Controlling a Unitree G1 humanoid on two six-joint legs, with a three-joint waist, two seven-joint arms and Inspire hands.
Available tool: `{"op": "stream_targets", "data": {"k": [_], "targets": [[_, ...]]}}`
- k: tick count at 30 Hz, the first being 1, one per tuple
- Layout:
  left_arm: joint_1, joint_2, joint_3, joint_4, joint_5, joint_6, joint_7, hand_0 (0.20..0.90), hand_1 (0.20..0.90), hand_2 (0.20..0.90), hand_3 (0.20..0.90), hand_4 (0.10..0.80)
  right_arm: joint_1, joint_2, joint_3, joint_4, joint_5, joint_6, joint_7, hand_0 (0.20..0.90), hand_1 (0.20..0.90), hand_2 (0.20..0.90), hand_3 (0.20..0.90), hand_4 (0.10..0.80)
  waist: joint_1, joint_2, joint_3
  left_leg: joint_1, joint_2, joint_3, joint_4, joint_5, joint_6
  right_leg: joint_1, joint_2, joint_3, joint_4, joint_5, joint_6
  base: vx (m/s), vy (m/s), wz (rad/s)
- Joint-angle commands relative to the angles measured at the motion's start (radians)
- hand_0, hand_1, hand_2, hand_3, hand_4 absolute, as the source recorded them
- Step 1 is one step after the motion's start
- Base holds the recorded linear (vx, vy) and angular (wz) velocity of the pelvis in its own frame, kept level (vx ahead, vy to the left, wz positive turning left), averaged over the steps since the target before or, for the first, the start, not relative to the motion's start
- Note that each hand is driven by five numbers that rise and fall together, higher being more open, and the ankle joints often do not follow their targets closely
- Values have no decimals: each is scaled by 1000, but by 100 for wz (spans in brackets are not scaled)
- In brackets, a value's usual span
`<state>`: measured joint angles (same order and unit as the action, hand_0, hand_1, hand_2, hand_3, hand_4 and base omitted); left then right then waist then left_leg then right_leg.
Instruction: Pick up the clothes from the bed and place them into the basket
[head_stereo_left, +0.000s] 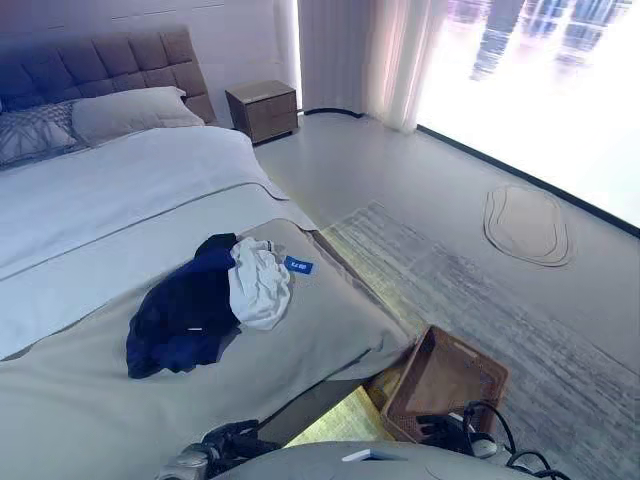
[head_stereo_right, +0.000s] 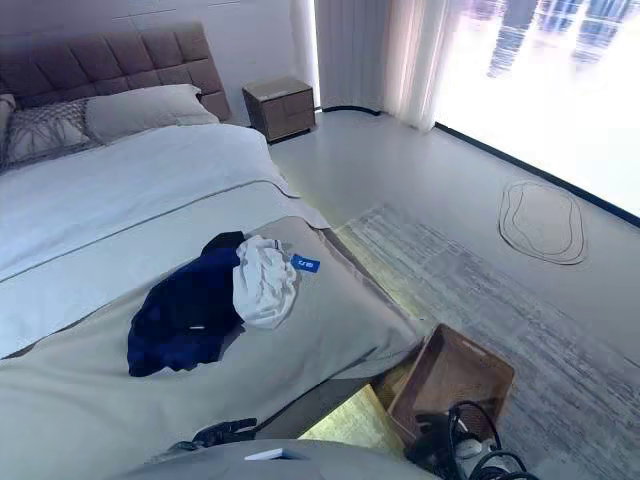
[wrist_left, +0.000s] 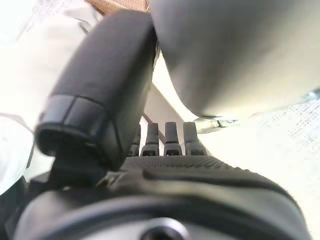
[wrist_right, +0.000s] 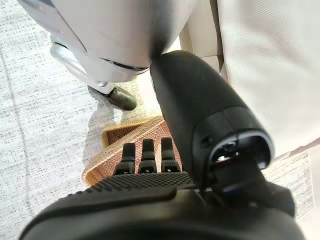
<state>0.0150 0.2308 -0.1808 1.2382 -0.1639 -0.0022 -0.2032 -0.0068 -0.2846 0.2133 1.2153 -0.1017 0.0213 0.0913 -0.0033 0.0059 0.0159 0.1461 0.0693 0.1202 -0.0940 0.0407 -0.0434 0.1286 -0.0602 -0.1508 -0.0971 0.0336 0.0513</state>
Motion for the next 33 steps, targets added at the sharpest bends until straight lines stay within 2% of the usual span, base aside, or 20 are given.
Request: {"op": "stream_targets", "data": {"k": [1, 15, 18, 22, 25, 28, 31, 33], "targets": [[-66, 12, -13, 39, 17, 3, -2, 900, 900, 900, 900, 800, -60, 39, 34, 59, -21, -5, 10, 900, 900, 900, 900, 800, 6, -16, 48, 30, -84, -3, 15, -123, 73, 12, 11, -16, 64, -78, -1, 0, 0, 0], [-62, 10, -12, 47, 16, 35, -4, 900, 900, 900, 900, 800, -60, 38, 29, 62, -19, 1, 18, 900, 900, 900, 900, 800, 9, -16, 49, 29, -86, -7, 19, -124, 76, 11, 8, -21, 71, -81, -2, 2, 0, 0], [-61, 8, -8, 50, 21, 36, 3, 900, 900, 900, 900, 800, -56, 43, 23, 66, 31, -1, 28, 900, 900, 900, 900, 800, 12, -17, 50, 29, -87, -10, 19, -124, 77, 12, 7, -23, 71, -82, -2, 0, 0, 0], [-56, 10, -2, 48, 18, 37, 3, 900, 900, 900, 900, 800, -50, 51, -46, 64, 303, 10, 77, 900, 900, 900, 900, 800, 13, -13, 50, 30, -88, -14, 19, -123, 75, 14, 6, -30, 75, -83, -2, 34, 15, 2], [-42, 11, 10, 48, 13, 31, -2, 900, 900, 900, 900, 800, -44, 56, -149, 48, 565, 23, 93, 900, 900, 900, 900, 800, 11, -6, 49, 34, -90, -15, 19, -123, 74, 18, 5, -32, 79, -85, -1, 67, 37, 3], [-24, 7, 16, 51, 6, 18, -1, 900, 900, 900, 900, 800, -45, 61, -242, 23, 761, 53, 78, 900, 900, 900, 900, 800, 12, 0, 48, 37, -90, -15, 18, -124, 74, 19, 3, -32, 85, -88, 2, 74, 54, 2], [-3, 2, 9, 53, -3, -3, 6, 900, 900, 900, 900, 800, -57, 75, -289, -42, 963, 92, 137, 900, 900, 900, 900, 800, 23, 0, 52, 36, -93, -24, 20, -125, 77, 19, -1, -37, 92, -91, 1, 81, 71, 3], [8, -5, 0, 53, -7, -20, 13, 900, 900, 900, 900, 800, -69, 88, -275, -118, 975, 20, 173, 900, 900, 900, 900, 800, 36, -2, 60, 26, -97, -38, 28, -126, 81, 14, -7, -43, 100, -95, 0, 48, 96, 13]]}}
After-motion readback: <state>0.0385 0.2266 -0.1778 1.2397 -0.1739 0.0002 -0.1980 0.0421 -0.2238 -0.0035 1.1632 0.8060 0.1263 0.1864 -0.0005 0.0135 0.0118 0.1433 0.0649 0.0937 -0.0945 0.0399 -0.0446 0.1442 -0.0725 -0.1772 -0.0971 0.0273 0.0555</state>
